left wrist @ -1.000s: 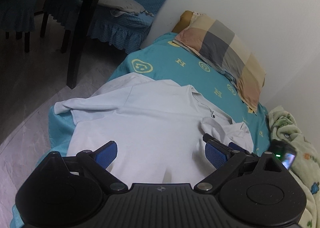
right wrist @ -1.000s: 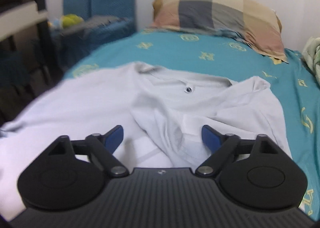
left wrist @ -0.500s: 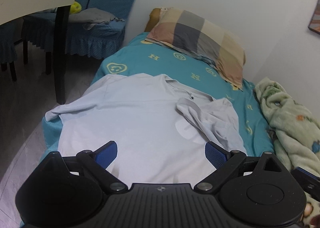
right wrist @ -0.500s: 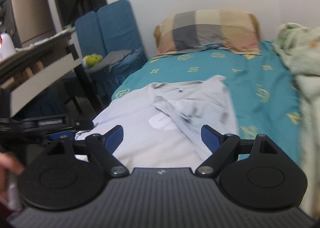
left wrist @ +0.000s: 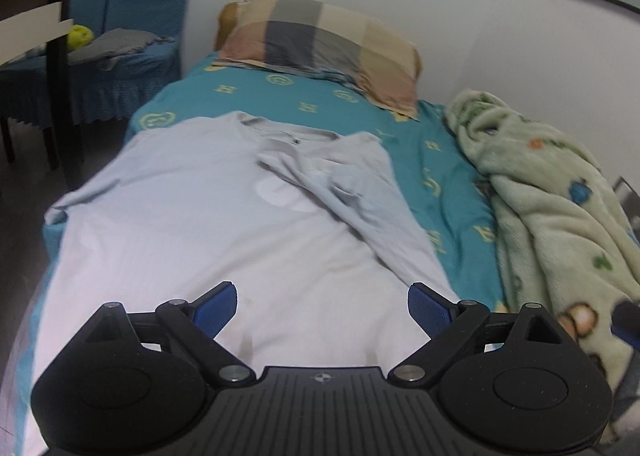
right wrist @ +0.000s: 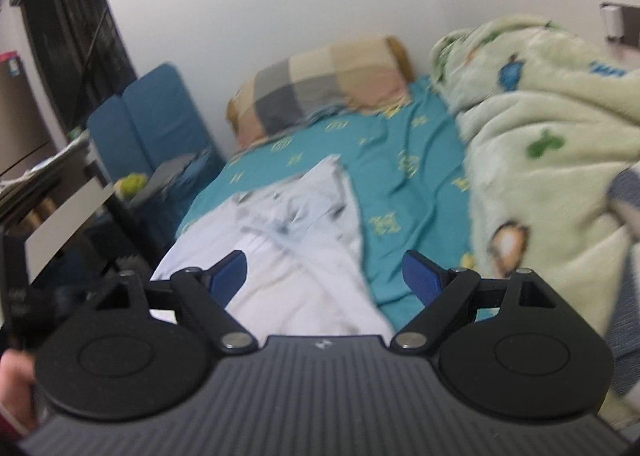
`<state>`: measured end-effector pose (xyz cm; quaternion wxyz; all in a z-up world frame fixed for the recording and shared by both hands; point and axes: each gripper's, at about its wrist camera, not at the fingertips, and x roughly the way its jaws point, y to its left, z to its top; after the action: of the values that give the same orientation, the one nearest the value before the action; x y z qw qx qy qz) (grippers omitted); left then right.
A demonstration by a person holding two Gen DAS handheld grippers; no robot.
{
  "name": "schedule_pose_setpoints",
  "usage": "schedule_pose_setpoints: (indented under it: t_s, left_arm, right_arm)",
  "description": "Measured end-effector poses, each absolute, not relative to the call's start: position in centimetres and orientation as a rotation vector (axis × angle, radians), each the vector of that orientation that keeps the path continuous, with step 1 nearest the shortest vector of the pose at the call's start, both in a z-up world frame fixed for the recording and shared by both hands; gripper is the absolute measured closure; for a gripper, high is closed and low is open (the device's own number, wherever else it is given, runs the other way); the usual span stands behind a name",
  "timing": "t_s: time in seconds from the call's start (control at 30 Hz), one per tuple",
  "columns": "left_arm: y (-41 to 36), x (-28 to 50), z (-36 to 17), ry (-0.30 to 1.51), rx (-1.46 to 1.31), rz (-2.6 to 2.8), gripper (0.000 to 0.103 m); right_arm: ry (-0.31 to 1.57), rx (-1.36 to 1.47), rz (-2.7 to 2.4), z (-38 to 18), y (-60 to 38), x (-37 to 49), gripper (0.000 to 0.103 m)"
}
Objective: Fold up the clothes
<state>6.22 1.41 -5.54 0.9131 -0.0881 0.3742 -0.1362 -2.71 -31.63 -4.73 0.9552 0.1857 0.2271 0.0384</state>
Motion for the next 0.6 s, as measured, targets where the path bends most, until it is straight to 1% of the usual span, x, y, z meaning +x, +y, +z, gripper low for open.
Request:
schedule_pose_setpoints:
  t_s: [0.07, 0.23, 0.33, 0.4, 0.43, 0.47, 0.5, 0.53, 0.57, 0.6]
  left_arm:
    - [-0.5, 5.3, -6.1, 0.815, -0.207, -0.326, 0.01]
    - [-7.7, 2.7, -8.4, 0.903, -0.196, -0.443, 0.019]
    - [-12.5, 1.6, -10.9, 0.962, -0.165, -0.5, 0.026]
    - [-15.2, 1.4, -12.4, 1.002, -0.111, -0.518, 0.037]
    - [-16.3, 1.3, -13.1, 1.014, -0.072, -0.515, 0.04]
    - [-17.0, 1.3, -13.7, 1.027, -0.043, -0.513, 0.047]
    - [-17.1, 1.5, -14.2, 1.042, -0.031, -0.511, 0.061]
    - [-17.3, 1.6, -14.6, 1.056, -0.018, -0.509, 0.068]
    - [-17.2, 1.8, -14.9, 1.065, -0.017, -0.505, 0.085]
    - [-16.6, 1.9, -14.7, 1.062, -0.04, -0.502, 0.096]
  right_arm:
    - [0.426, 0.382, 0.041, -4.3, -32.6, -3.3, 0.017]
    - [0.3, 0.367, -0.062, -3.1, -34.9, -5.4, 0.017]
    - [0.248, 0.35, -0.104, -2.8, -36.0, -6.2, 0.017]
    - [0.248, 0.36, -0.123, -3.0, -36.7, -6.2, 0.017]
    - [0.259, 0.373, -0.13, -3.3, -37.0, -6.1, 0.017]
    - [0.275, 0.387, -0.135, -3.6, -37.2, -5.9, 0.017]
    - [0.29, 0.388, -0.141, -3.9, -37.2, -5.5, 0.017]
    - [0.305, 0.389, -0.147, -4.3, -37.2, -5.2, 0.017]
    - [0.318, 0.39, -0.151, -4.5, -37.1, -4.9, 0.017]
    - [0.324, 0.392, -0.147, -4.7, -37.0, -4.7, 0.017]
